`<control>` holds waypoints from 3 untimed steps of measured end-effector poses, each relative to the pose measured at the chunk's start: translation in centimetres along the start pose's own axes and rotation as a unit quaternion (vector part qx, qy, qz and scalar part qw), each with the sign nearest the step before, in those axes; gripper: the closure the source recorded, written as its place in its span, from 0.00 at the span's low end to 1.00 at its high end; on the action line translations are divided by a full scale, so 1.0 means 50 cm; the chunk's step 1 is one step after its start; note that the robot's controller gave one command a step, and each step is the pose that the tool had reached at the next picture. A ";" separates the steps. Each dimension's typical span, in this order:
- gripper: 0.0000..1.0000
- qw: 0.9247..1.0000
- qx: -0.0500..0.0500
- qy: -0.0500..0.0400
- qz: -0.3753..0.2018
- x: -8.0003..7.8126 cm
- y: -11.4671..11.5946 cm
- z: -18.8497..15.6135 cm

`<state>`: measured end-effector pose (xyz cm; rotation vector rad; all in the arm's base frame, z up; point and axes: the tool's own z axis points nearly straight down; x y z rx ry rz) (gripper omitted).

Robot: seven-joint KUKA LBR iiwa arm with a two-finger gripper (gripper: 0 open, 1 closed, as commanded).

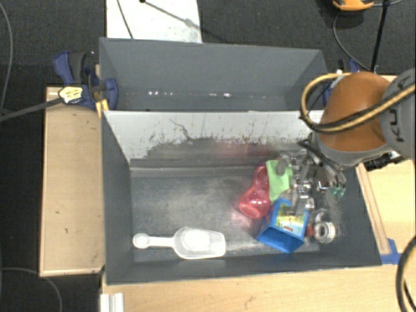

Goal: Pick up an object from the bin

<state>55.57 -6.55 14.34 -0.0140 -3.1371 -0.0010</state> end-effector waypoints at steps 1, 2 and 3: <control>0.00 1.000 0.000 -0.004 -0.001 -0.003 0.001 -0.009; 0.00 0.997 0.002 -0.011 -0.075 -0.058 -0.013 0.071; 0.00 0.996 0.002 -0.011 -0.089 -0.045 -0.010 0.053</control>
Offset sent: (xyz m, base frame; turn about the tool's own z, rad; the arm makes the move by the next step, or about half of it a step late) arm 0.0358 -0.0090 -0.0734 -0.2292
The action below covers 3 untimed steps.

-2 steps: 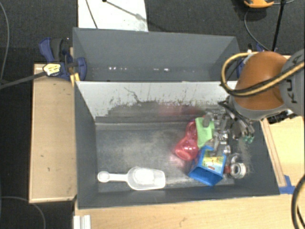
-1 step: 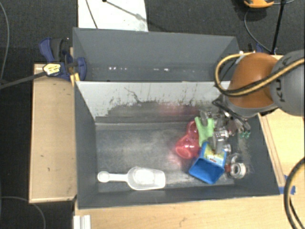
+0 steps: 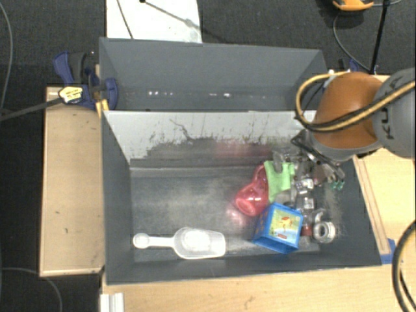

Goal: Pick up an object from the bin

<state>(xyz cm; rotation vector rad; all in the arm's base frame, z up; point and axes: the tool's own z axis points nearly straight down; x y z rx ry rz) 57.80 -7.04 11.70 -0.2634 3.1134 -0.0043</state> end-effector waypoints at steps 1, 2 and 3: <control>0.00 0.994 0.000 0.001 -0.106 -0.021 0.096 0.009; 0.00 0.993 -0.005 0.000 -0.121 -0.046 0.239 0.046; 1.00 0.973 -0.003 0.005 -0.230 -0.021 0.218 0.090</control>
Offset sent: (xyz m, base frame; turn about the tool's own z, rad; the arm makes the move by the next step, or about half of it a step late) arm -0.0009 0.1493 -0.0470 -0.2234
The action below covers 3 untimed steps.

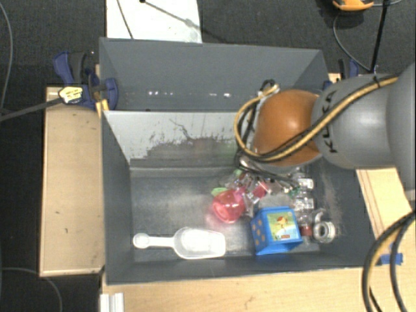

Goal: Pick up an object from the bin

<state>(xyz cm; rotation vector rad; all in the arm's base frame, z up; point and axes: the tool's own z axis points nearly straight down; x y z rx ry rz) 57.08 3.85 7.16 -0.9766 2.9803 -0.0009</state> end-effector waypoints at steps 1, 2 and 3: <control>1.00 1.000 0.000 0.000 0.000 0.000 0.000 0.000; 1.00 1.000 -0.001 0.001 0.000 0.002 0.001 -0.005; 1.00 1.000 -0.003 0.005 0.001 0.005 0.004 -0.045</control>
Offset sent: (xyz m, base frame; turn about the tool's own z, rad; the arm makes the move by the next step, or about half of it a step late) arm 0.0001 0.0000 0.0764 0.0000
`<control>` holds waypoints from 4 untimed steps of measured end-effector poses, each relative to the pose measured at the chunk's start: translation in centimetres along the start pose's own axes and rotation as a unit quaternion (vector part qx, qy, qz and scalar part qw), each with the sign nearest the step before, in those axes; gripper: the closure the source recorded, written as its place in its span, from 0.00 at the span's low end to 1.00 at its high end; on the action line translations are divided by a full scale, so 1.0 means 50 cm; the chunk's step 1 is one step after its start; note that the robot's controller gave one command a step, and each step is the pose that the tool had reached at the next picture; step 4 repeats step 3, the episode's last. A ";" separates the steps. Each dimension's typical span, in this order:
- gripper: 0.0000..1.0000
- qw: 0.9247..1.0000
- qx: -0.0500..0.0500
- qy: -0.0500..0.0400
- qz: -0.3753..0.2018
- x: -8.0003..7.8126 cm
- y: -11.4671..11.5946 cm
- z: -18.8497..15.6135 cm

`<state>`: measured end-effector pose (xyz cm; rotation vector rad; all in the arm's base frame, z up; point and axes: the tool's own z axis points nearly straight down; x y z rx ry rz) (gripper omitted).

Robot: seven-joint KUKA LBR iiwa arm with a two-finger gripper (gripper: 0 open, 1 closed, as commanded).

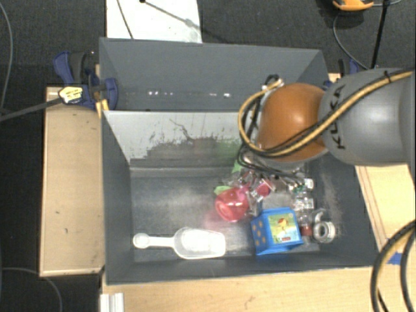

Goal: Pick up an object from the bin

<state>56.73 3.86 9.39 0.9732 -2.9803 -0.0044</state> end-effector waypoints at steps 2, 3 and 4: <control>1.00 1.000 0.002 -0.003 0.001 -0.004 -0.002 -0.070; 1.00 1.000 0.001 -0.002 0.002 -0.002 0.000 -0.110; 1.00 1.000 0.001 -0.002 0.002 -0.002 0.000 -0.110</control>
Offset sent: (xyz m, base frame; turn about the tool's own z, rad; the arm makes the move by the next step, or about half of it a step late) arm -0.0001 0.0000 0.0973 0.0000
